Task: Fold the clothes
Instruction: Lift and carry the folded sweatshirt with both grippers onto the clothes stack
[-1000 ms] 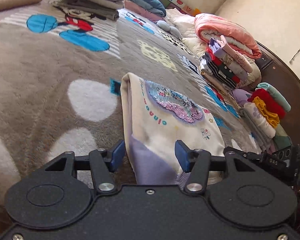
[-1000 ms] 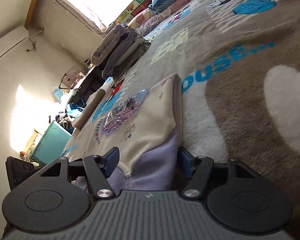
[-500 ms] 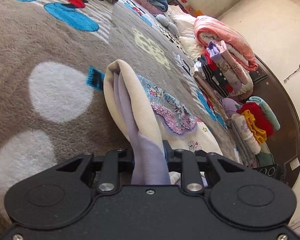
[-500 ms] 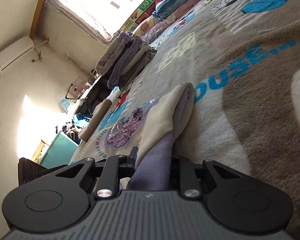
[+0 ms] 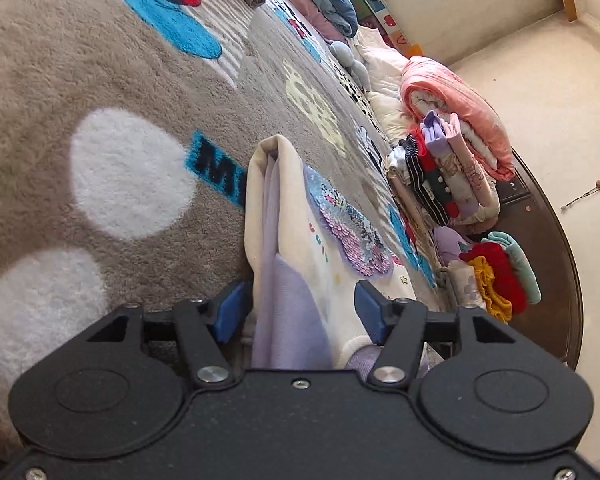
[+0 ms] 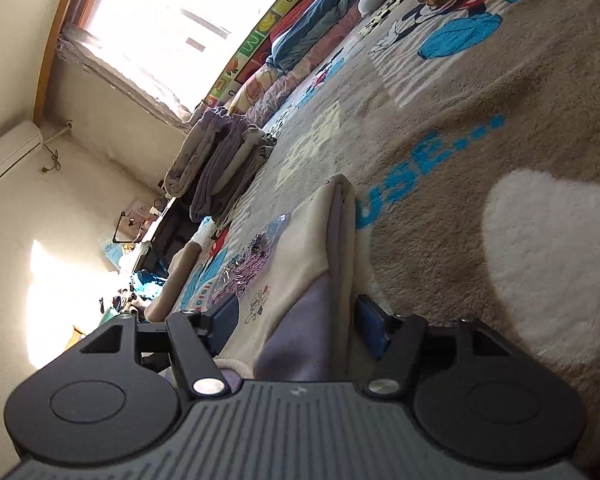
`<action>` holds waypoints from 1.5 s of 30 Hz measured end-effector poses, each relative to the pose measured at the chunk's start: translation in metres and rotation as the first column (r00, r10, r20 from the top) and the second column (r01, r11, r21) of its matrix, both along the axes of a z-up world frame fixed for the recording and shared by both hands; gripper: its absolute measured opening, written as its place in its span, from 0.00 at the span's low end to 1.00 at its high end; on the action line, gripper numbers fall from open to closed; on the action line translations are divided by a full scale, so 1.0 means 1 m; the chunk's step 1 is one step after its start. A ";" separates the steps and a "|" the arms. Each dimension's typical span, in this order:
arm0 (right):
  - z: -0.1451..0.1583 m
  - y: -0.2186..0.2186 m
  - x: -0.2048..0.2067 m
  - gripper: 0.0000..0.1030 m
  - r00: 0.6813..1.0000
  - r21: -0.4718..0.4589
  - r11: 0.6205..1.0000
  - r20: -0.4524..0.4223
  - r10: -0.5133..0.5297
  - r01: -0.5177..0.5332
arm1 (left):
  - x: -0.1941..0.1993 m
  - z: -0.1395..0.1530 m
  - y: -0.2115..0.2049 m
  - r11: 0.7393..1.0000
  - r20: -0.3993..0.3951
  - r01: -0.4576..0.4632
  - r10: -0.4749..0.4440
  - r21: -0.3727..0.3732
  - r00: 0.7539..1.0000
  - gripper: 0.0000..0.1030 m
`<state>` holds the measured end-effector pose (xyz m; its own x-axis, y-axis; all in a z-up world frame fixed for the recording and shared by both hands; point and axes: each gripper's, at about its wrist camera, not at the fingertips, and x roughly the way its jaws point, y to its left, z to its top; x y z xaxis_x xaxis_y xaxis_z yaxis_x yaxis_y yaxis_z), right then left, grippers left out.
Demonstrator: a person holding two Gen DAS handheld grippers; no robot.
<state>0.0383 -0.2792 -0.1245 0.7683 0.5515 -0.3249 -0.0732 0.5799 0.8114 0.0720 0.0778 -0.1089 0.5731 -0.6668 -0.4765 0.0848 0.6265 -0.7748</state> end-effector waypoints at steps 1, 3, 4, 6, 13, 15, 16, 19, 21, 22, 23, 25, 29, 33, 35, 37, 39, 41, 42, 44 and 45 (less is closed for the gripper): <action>-0.002 0.002 0.002 0.60 1.000 -0.008 1.000 0.001 0.005 -0.005 | 0.000 -0.001 -0.002 1.000 -0.002 0.009 -0.009 0.010 1.000 0.57; -0.004 0.010 0.006 0.51 1.000 -0.040 0.999 0.004 0.019 -0.019 | -0.001 0.000 -0.009 0.998 0.014 0.029 -0.030 0.050 0.999 0.54; -0.005 0.013 0.008 0.46 0.999 -0.044 0.998 0.003 0.036 -0.036 | -0.002 0.001 -0.014 0.997 0.026 0.046 -0.047 0.063 0.999 0.44; -0.011 0.018 0.011 0.29 0.998 0.016 0.998 0.000 0.060 -0.060 | -0.001 0.000 -0.020 0.996 0.044 0.069 -0.072 0.059 0.996 0.32; 0.007 -0.003 0.003 0.23 0.991 0.113 0.993 0.131 0.024 -0.039 | 0.000 0.019 -0.025 0.992 0.151 0.117 -0.111 -0.036 0.982 0.22; 0.012 -0.012 0.002 0.23 0.987 0.121 0.992 0.159 0.010 -0.029 | 0.002 0.025 -0.035 0.990 0.175 0.135 -0.126 -0.039 0.977 0.22; 0.015 -0.017 0.002 0.23 0.986 0.126 0.992 0.168 -0.002 -0.019 | 0.003 0.027 -0.041 0.989 0.184 0.142 -0.133 -0.038 0.974 0.22; 0.021 -0.033 0.006 0.23 0.981 0.149 0.989 0.190 -0.042 0.013 | 0.019 0.036 -0.057 0.984 0.191 0.170 -0.156 -0.056 0.969 0.22; 0.028 -0.047 0.014 0.23 0.975 0.151 0.988 0.211 -0.070 0.038 | 0.033 0.045 -0.071 0.980 0.204 0.191 -0.177 -0.051 0.963 0.22; 0.033 -0.054 0.018 0.23 0.973 0.154 0.987 0.216 -0.085 0.052 | 0.042 0.051 -0.079 0.977 0.212 0.204 -0.188 -0.057 0.959 0.22; 0.037 -0.062 0.022 0.23 0.969 0.160 0.985 0.227 -0.101 0.065 | 0.051 0.057 -0.087 0.974 0.220 0.218 -0.200 -0.062 0.955 0.22; 0.046 -0.080 0.030 0.23 0.958 0.173 0.980 0.254 -0.136 0.093 | 0.071 0.072 -0.107 0.966 0.245 0.254 -0.233 -0.056 0.941 0.22; 0.074 -0.125 0.056 0.23 0.926 0.157 0.978 0.330 -0.183 0.137 | 0.114 0.107 -0.153 0.943 0.324 0.330 -0.304 -0.028 0.896 0.22; 0.115 -0.176 0.093 0.23 0.884 0.110 0.979 0.422 -0.203 0.172 | 0.163 0.143 -0.204 0.922 0.398 0.388 -0.351 -0.015 0.848 0.22; 0.138 -0.200 0.115 0.23 0.861 0.085 0.979 0.465 -0.205 0.187 | 0.188 0.161 -0.227 0.912 0.435 0.411 -0.364 -0.016 0.824 0.22; 0.161 -0.223 0.133 0.23 0.838 0.059 0.976 0.504 -0.209 0.208 | 0.215 0.182 -0.251 0.904 0.479 0.426 -0.370 -0.010 0.796 0.22; 0.179 -0.242 0.150 0.23 0.818 0.041 0.973 0.534 -0.212 0.225 | 0.240 0.202 -0.273 0.898 0.520 0.440 -0.373 -0.006 0.769 0.22; 0.196 -0.264 0.170 0.23 0.802 0.040 0.968 0.551 -0.229 0.249 | 0.261 0.219 -0.291 0.892 0.552 0.453 -0.375 -0.005 0.745 0.22; 0.204 -0.275 0.181 0.23 0.793 0.038 0.965 0.561 -0.236 0.260 | 0.274 0.227 -0.300 0.888 0.567 0.459 -0.373 -0.009 0.734 0.22; 0.221 -0.292 0.199 0.23 0.773 0.023 0.961 0.588 -0.237 0.277 | 0.296 0.243 -0.317 0.881 0.592 0.473 -0.371 -0.019 0.715 0.22; 0.227 -0.300 0.207 0.23 0.763 0.022 0.959 0.600 -0.240 0.284 | 0.306 0.249 -0.325 0.877 0.602 0.479 -0.370 -0.024 0.707 0.22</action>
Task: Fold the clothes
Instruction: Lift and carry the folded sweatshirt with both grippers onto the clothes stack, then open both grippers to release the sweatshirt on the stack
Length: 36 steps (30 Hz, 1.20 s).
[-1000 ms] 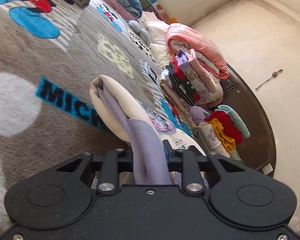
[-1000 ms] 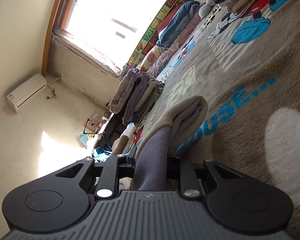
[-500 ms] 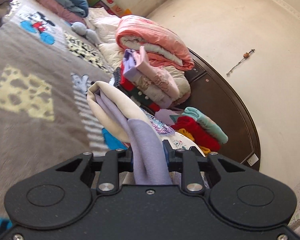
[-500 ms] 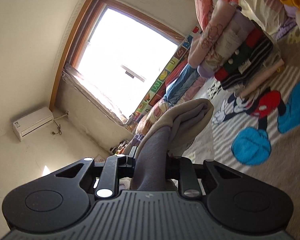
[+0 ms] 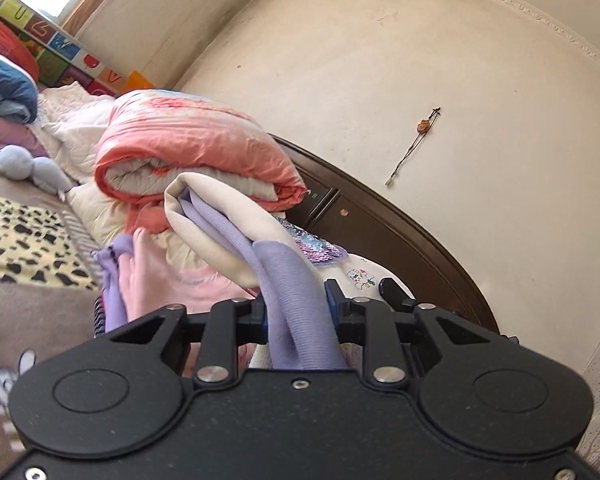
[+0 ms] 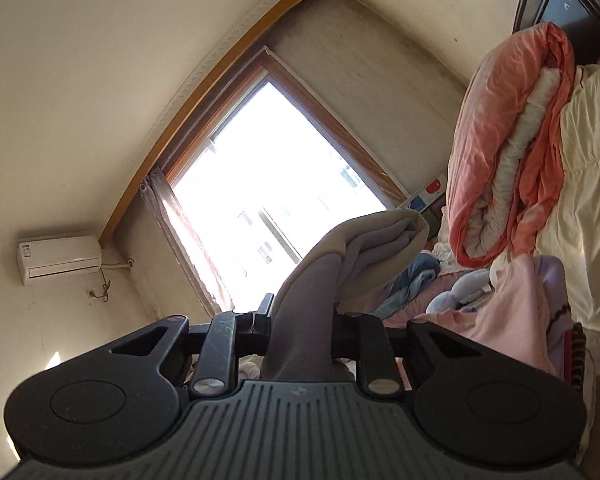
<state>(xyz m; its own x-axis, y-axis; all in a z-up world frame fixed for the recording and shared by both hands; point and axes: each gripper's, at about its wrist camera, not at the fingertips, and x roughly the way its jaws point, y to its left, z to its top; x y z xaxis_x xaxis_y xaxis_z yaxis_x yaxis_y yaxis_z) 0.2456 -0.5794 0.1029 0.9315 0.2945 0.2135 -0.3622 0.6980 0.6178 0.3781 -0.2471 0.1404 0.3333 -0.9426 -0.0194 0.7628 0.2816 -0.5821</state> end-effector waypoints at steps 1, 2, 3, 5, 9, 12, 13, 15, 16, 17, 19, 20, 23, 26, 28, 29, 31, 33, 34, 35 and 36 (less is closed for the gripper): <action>0.003 -0.009 0.008 0.23 1.000 0.006 1.000 0.006 -0.011 0.011 | 0.012 0.005 -0.008 1.000 -0.003 0.010 -0.010 -0.014 1.000 0.22; 0.006 -0.017 0.017 0.23 1.000 0.015 1.000 0.010 -0.023 0.023 | 0.024 0.009 -0.016 0.999 -0.006 0.020 -0.020 -0.027 1.000 0.22; 0.009 -0.026 0.025 0.23 0.999 0.024 0.999 0.014 -0.035 0.034 | 0.035 0.010 -0.025 0.999 -0.020 0.028 -0.028 -0.030 0.999 0.22; -0.004 -0.043 0.041 0.24 0.997 0.073 0.994 -0.006 -0.082 0.082 | 0.057 0.010 -0.044 0.999 -0.050 0.042 -0.044 -0.035 0.998 0.22; -0.096 -0.066 0.095 0.33 0.924 0.221 0.946 -0.354 -0.148 0.236 | 0.105 -0.049 -0.088 0.983 -0.243 -0.033 0.078 0.182 0.967 0.28; -0.124 -0.060 0.109 0.29 0.890 0.156 0.949 -0.414 -0.189 0.274 | 0.115 -0.085 -0.086 0.979 -0.327 -0.065 0.126 0.191 0.937 0.33; -0.124 -0.056 0.108 0.30 0.900 0.153 0.951 -0.392 -0.191 0.269 | 0.118 -0.097 -0.085 0.978 -0.353 -0.076 0.142 0.194 0.925 0.34; -0.120 -0.054 0.106 0.34 0.909 0.171 0.950 -0.375 -0.183 0.262 | 0.116 -0.093 -0.078 0.982 -0.352 -0.084 0.140 0.169 0.925 0.39; -0.118 -0.053 0.105 0.35 0.906 0.168 0.949 -0.378 -0.188 0.267 | 0.116 -0.092 -0.076 0.980 -0.350 -0.088 0.146 0.176 0.925 0.40; -0.114 -0.050 0.103 0.38 0.902 0.142 0.950 -0.380 -0.207 0.278 | 0.114 -0.090 -0.075 0.980 -0.347 -0.091 0.149 0.179 0.926 0.43; -0.104 -0.042 0.095 0.51 0.892 0.086 0.949 -0.375 -0.252 0.304 | 0.108 -0.080 -0.072 0.976 -0.324 -0.116 0.172 0.187 0.930 0.51; -0.098 -0.038 0.089 0.56 0.888 0.066 0.946 -0.369 -0.273 0.318 | 0.102 -0.074 -0.069 0.973 -0.306 -0.128 0.183 0.190 0.934 0.57; -0.074 -0.024 0.060 0.61 0.868 -0.061 0.931 -0.343 -0.359 0.361 | 0.086 -0.056 -0.062 0.960 -0.230 -0.171 0.221 0.222 0.948 0.60; -0.061 -0.009 0.032 0.71 0.862 -0.137 0.921 -0.324 -0.391 0.366 | 0.053 -0.044 -0.051 0.940 -0.141 -0.199 0.245 0.278 0.959 0.65; -0.054 -0.001 0.010 0.76 0.857 -0.160 0.922 -0.341 -0.387 0.353 | 0.031 -0.037 -0.045 0.923 -0.090 -0.216 0.256 0.318 0.962 0.71; -0.052 0.004 0.001 0.79 0.852 -0.160 0.924 -0.358 -0.382 0.347 | 0.018 -0.034 -0.042 0.913 -0.062 -0.228 0.263 0.340 0.963 0.74; -0.052 0.018 -0.021 0.86 0.846 -0.137 0.933 -0.392 -0.361 0.334 | -0.004 -0.028 -0.039 0.891 -0.010 -0.250 0.275 0.379 0.962 0.77; -0.050 0.032 -0.040 0.97 0.842 -0.124 0.942 -0.424 -0.334 0.311 | -0.028 -0.023 -0.038 0.853 0.056 -0.296 0.302 0.430 0.952 0.83; -0.048 0.040 -0.048 0.99 0.837 -0.127 0.945 -0.438 -0.327 0.303 | -0.039 -0.019 -0.038 0.830 0.090 -0.322 0.317 0.455 0.944 0.86; -0.045 0.048 -0.056 1.00 0.836 -0.129 0.948 -0.447 -0.318 0.292 | -0.052 -0.016 -0.038 0.802 0.128 -0.350 0.331 0.484 0.935 0.87; -0.041 0.056 -0.065 1.00 0.836 -0.131 0.951 -0.455 -0.308 0.280 | -0.063 -0.014 -0.037 0.785 0.153 -0.369 0.340 0.497 0.928 0.89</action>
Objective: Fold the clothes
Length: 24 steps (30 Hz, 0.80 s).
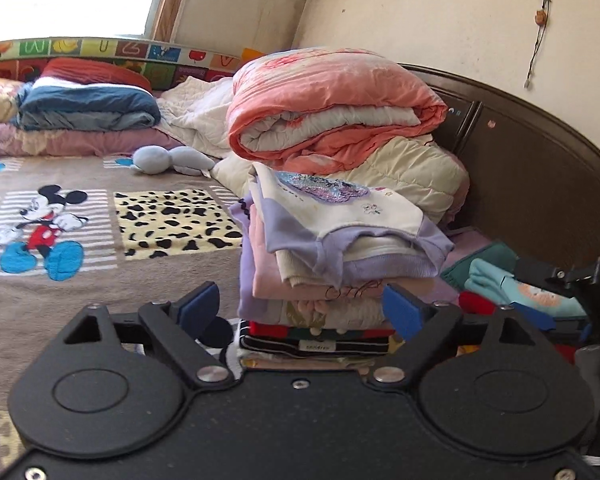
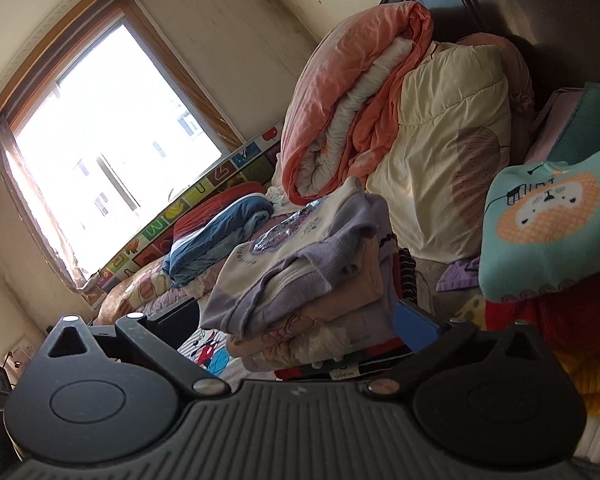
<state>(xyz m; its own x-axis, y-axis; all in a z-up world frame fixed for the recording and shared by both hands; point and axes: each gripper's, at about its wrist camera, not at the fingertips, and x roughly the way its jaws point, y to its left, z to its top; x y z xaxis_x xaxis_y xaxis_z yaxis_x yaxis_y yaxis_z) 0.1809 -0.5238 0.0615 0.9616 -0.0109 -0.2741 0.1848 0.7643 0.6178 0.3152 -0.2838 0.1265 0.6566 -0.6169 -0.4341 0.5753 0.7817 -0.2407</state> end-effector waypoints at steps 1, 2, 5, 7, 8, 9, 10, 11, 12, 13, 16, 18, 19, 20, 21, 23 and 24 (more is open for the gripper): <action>0.005 0.008 -0.008 1.00 1.000 -0.006 1.000 -0.010 0.005 -0.005 | -0.009 0.002 0.001 1.000 0.007 -0.003 0.003 0.009 1.000 0.97; 0.010 0.015 -0.015 1.00 1.000 -0.015 1.000 -0.019 0.009 -0.009 | -0.018 0.004 0.003 1.000 0.011 -0.013 0.013 0.024 1.000 1.00; 0.028 0.037 -0.035 1.00 0.998 -0.066 0.998 -0.064 0.013 -0.017 | -0.046 0.012 0.001 0.992 0.049 -0.062 0.057 0.109 0.997 1.00; 0.039 0.047 -0.042 1.00 0.996 -0.096 0.995 -0.093 0.016 -0.025 | -0.062 0.020 -0.002 0.984 0.111 -0.106 0.090 0.144 0.990 1.00; 0.044 0.050 -0.046 1.00 0.994 -0.109 0.994 -0.107 0.009 -0.021 | -0.071 0.024 -0.003 0.979 0.146 -0.128 0.105 0.157 0.984 1.00; 0.050 0.053 -0.050 1.00 0.993 -0.122 0.992 -0.122 0.001 -0.016 | -0.079 0.029 -0.002 0.979 0.169 -0.133 0.107 0.152 0.980 1.00; 0.056 0.056 -0.053 1.00 0.991 -0.135 0.991 -0.136 -0.007 -0.012 | -0.086 0.034 -0.002 0.980 0.190 -0.138 0.109 0.146 0.976 1.00; 0.061 0.059 -0.057 1.00 0.990 -0.148 0.989 -0.141 -0.014 -0.007 | -0.091 0.040 0.000 0.981 0.190 -0.141 0.113 0.136 0.975 1.00; 0.066 0.061 -0.062 1.00 0.989 -0.165 0.986 -0.143 -0.026 0.002 | -0.096 0.046 0.002 0.982 0.190 -0.143 0.118 0.126 0.975 1.00; 0.070 0.062 -0.066 1.00 0.989 -0.182 0.983 -0.144 -0.039 0.012 | -0.101 0.051 0.004 0.982 0.189 -0.146 0.123 0.116 0.974 1.00; 0.082 0.067 -0.076 1.00 0.984 -0.209 0.977 -0.166 -0.068 0.033 | -0.114 0.064 0.002 0.983 0.205 -0.145 0.120 0.112 0.971 1.00; 0.087 0.072 -0.082 1.00 0.979 -0.224 0.974 -0.186 -0.077 0.034 | -0.119 0.070 0.001 0.977 0.205 -0.172 0.144 0.127 0.968 1.00; 0.088 0.074 -0.083 1.00 0.978 -0.234 0.972 -0.194 -0.082 0.035 | -0.120 0.072 0.002 0.977 0.194 -0.177 0.152 0.121 0.969 1.00; 0.090 0.076 -0.085 1.00 0.976 -0.245 0.969 -0.202 -0.084 0.033 | -0.121 0.074 0.003 0.977 0.183 -0.183 0.160 0.114 0.970 1.00; 0.091 0.079 -0.088 1.00 0.974 -0.250 0.968 -0.208 -0.084 0.030 | -0.122 0.075 0.004 0.978 0.169 -0.176 0.156 0.108 0.973 1.00; 0.092 0.082 -0.091 1.00 0.972 -0.250 0.968 -0.217 -0.084 0.028 | -0.125 0.077 0.007 0.985 0.138 -0.148 0.135 0.090 0.981 1.00; 0.093 0.082 -0.092 1.00 0.972 -0.251 0.967 -0.221 -0.086 0.029 | -0.129 0.080 0.005 0.984 0.146 -0.152 0.137 0.097 0.980 1.00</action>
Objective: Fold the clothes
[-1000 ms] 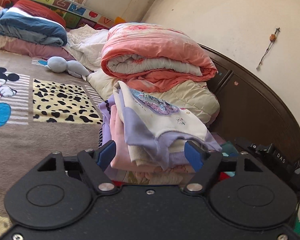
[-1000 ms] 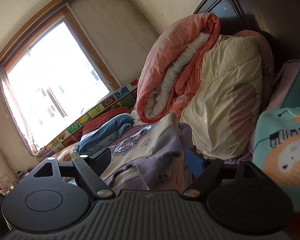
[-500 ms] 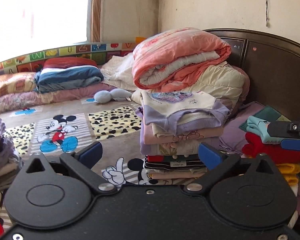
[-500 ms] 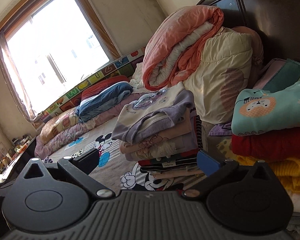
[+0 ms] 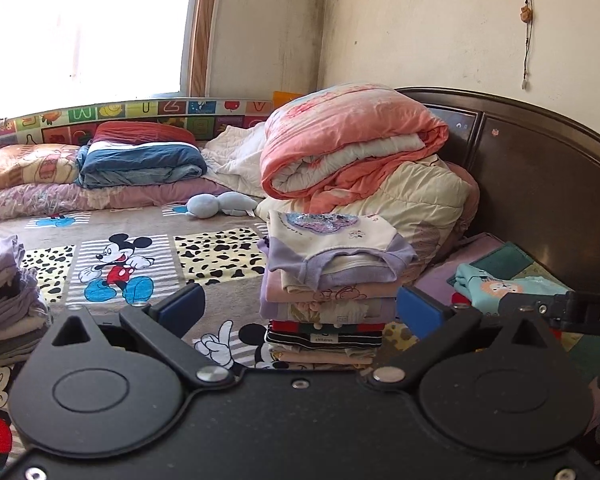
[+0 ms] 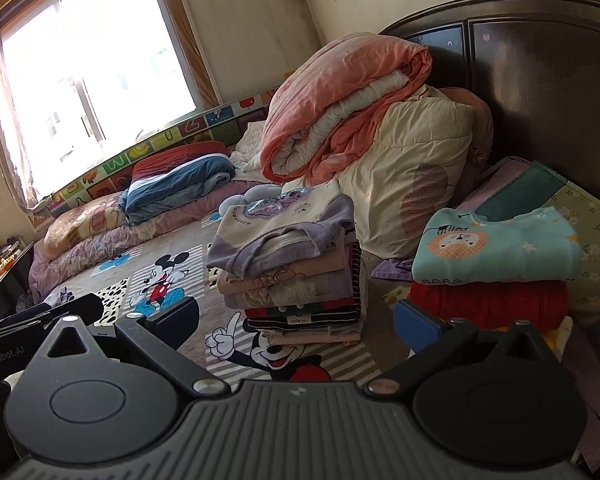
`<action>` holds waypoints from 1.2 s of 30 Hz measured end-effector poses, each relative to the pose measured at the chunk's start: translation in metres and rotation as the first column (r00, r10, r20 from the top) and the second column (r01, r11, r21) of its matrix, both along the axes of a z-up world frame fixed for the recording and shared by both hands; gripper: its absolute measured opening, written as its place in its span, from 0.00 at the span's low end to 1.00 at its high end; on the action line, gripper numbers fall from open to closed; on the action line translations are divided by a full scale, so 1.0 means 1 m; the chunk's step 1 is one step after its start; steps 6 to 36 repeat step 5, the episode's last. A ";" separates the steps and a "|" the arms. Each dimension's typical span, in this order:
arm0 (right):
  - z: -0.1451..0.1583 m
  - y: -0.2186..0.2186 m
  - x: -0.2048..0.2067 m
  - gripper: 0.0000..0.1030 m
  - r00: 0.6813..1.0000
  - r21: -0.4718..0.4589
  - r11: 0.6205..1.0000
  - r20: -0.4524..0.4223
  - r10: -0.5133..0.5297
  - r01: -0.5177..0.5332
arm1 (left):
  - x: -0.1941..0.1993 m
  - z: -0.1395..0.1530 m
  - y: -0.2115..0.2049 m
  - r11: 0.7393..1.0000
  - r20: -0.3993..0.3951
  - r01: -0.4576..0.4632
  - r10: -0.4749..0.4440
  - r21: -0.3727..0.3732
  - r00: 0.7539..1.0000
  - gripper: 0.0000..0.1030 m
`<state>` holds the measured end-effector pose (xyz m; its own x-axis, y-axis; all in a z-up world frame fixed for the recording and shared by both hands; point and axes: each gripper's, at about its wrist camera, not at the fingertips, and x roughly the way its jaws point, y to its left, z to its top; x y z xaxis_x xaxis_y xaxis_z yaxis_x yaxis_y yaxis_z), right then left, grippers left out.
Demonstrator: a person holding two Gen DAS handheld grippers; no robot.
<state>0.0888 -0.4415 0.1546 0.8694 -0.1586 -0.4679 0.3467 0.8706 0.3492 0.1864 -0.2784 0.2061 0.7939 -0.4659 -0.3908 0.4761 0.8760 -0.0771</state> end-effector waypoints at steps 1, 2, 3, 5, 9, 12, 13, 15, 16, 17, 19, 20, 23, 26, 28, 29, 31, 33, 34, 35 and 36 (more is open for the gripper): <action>0.001 0.001 -0.002 1.00 1.000 -0.002 1.000 -0.003 -0.003 0.003 | -0.004 0.002 -0.001 1.000 0.007 -0.003 0.003 0.008 1.000 1.00; 0.002 0.002 -0.003 1.00 1.000 -0.003 1.000 -0.004 -0.006 0.006 | -0.007 0.004 -0.002 1.000 0.014 -0.010 0.010 0.017 1.000 1.00; 0.003 0.003 -0.004 1.00 1.000 -0.003 1.000 -0.005 -0.007 0.007 | -0.008 0.006 -0.002 1.000 0.004 -0.005 0.005 0.011 1.000 1.00; 0.005 0.005 -0.006 1.00 1.000 -0.007 1.000 -0.007 -0.001 0.001 | -0.011 0.008 -0.001 1.000 -0.017 0.006 -0.006 -0.001 1.000 1.00; 0.005 0.005 -0.006 1.00 1.000 -0.007 1.000 -0.007 -0.001 0.001 | -0.011 0.008 -0.001 1.000 -0.017 0.006 -0.006 -0.001 1.000 1.00; 0.005 0.005 -0.006 1.00 1.000 -0.007 1.000 -0.007 -0.001 0.001 | -0.011 0.008 -0.001 1.000 -0.017 0.006 -0.006 -0.001 1.000 1.00; 0.005 0.005 -0.006 1.00 1.000 -0.007 1.000 -0.007 -0.001 0.001 | -0.011 0.008 -0.001 1.000 -0.017 0.006 -0.006 -0.001 1.000 1.00; 0.005 0.005 -0.006 1.00 1.000 -0.007 1.000 -0.007 -0.001 0.001 | -0.011 0.008 -0.001 1.000 -0.017 0.006 -0.006 -0.001 1.000 1.00; 0.005 0.005 -0.006 1.00 1.000 -0.007 1.000 -0.007 -0.001 0.001 | -0.011 0.008 -0.001 1.000 -0.017 0.006 -0.006 -0.001 1.000 1.00; 0.005 0.005 -0.006 1.00 1.000 -0.007 1.000 -0.007 -0.001 0.001 | -0.011 0.008 -0.001 1.000 -0.017 0.006 -0.006 -0.001 1.000 1.00; 0.005 0.005 -0.006 1.00 1.000 -0.007 1.000 -0.007 -0.001 0.001 | -0.011 0.008 -0.001 1.000 -0.017 0.006 -0.006 -0.001 1.000 1.00; 0.005 0.005 -0.006 1.00 1.000 -0.007 1.000 -0.007 -0.001 0.001 | -0.011 0.008 -0.001 1.000 -0.017 0.006 -0.006 -0.001 1.000 1.00; 0.005 0.005 -0.006 1.00 1.000 -0.007 1.000 -0.007 -0.001 0.001 | -0.011 0.008 -0.001 1.000 -0.017 0.006 -0.006 -0.001 1.000 1.00; 0.005 0.005 -0.006 1.00 1.000 -0.007 1.000 -0.007 -0.001 0.001 | -0.011 0.008 -0.001 1.000 -0.017 0.006 -0.006 -0.001 1.000 1.00; 0.005 0.005 -0.006 1.00 1.000 -0.007 1.000 -0.007 -0.001 0.001 | -0.011 0.008 -0.001 1.000 -0.017 0.006 -0.006 -0.001 1.000 1.00; 0.005 0.005 -0.006 1.00 1.000 -0.007 1.000 -0.007 -0.001 0.001 | -0.011 0.008 -0.001 1.000 -0.017 0.006 -0.006 -0.001 1.000 1.00; 0.005 0.005 -0.006 1.00 1.000 -0.007 1.000 -0.007 -0.001 0.001 | -0.011 0.008 -0.001 1.000 -0.017 0.006 -0.006 -0.001 1.000 1.00; 0.005 0.005 -0.006 1.00 1.000 -0.007 1.000 -0.007 -0.001 0.001 | -0.011 0.008 -0.001 1.000 -0.017 0.006 -0.006 -0.001 1.000 1.00; 0.005 0.005 -0.006 1.00 1.000 -0.007 1.000 -0.007 -0.001 0.001 | -0.011 0.008 -0.001 1.000 -0.017 0.006 -0.006 -0.001 1.000 1.00; 0.005 0.005 -0.006 1.00 1.000 -0.007 1.000 -0.007 -0.001 0.001 | -0.011 0.008 -0.001 1.000 -0.017 0.006 -0.006 -0.001 1.000 1.00; 0.005 0.005 -0.006 1.00 1.000 -0.007 1.000 -0.007 -0.001 0.001 | -0.011 0.008 -0.001 1.000 -0.017 0.006 -0.006 -0.001 1.000 1.00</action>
